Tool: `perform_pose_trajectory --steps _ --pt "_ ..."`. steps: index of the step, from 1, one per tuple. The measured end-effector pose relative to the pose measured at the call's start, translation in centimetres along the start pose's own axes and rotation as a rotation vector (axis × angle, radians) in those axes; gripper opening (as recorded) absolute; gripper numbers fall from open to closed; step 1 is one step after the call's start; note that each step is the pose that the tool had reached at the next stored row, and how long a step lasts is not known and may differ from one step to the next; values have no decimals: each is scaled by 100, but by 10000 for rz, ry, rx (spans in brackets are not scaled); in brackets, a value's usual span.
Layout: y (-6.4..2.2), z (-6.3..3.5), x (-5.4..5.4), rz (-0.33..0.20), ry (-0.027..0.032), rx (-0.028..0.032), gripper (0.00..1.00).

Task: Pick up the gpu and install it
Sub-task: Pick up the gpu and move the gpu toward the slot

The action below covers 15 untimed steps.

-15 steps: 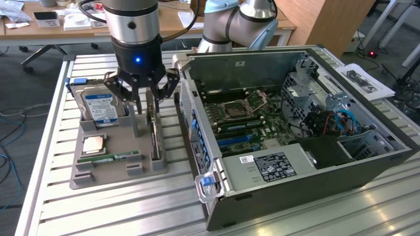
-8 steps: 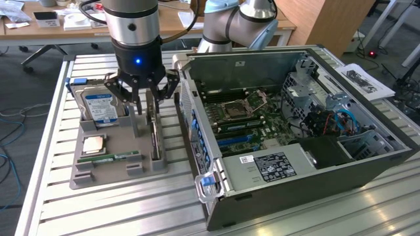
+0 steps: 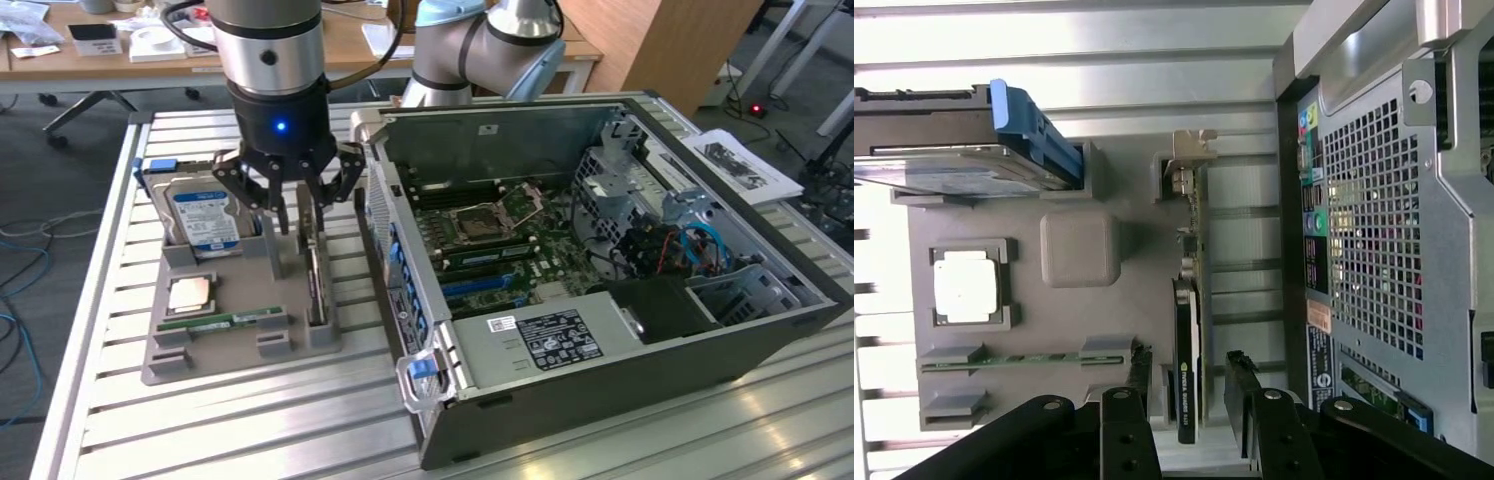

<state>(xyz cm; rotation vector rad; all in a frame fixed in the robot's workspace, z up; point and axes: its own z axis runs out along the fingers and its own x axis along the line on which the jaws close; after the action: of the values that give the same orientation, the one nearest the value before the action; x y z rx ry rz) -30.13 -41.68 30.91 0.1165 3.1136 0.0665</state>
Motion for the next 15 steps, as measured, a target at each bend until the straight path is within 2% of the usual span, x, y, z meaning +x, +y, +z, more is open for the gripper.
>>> perform_pose_trajectory --steps 7,15 --pt "0 6 0 1 1 0 43" --pt "-2 56 1 0 0 1 43"
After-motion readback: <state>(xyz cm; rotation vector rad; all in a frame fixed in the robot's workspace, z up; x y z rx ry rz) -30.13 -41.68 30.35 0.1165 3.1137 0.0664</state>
